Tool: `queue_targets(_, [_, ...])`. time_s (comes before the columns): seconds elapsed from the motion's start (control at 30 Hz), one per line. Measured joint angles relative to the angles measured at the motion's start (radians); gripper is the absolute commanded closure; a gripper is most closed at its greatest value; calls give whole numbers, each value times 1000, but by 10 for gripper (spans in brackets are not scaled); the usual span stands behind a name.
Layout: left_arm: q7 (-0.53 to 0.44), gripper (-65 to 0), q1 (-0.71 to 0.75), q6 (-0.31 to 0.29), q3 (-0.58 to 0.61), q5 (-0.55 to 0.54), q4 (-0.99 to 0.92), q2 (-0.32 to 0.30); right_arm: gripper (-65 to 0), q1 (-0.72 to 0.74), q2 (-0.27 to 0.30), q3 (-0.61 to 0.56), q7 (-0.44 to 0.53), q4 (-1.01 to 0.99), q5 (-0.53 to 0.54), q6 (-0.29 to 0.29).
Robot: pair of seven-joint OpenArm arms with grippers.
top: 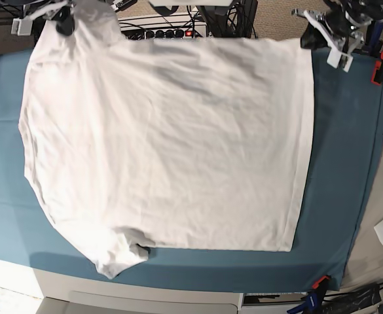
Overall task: Fold the T-shirt properly
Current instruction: 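Lift the shirt edge with both grippers and fold it over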
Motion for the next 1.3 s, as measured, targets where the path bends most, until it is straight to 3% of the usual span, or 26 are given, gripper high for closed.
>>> queue_targets(0.57, [23,0,148,0,0,-1,0,-3,0,-200,0,32,-80,3,122,11])
queue_targets(0.73, [32,0,151,-16,0,3,47,-4,0,-179,6,119,-93,5,217,70])
queue_targets(0.9, [-6,0,48,-19,0,4,100,-4,0,-77,14,153,-104,17,219,72])
queue_targets(1.1, [-39,0,-69,-15,0,36,67,-2,0,151,17,138,-64,21,83,74])
queue_targets(1.3, [-39,0,-173,-23,5,35,-14,-2,0,383,19,0,1,15,-135,71])
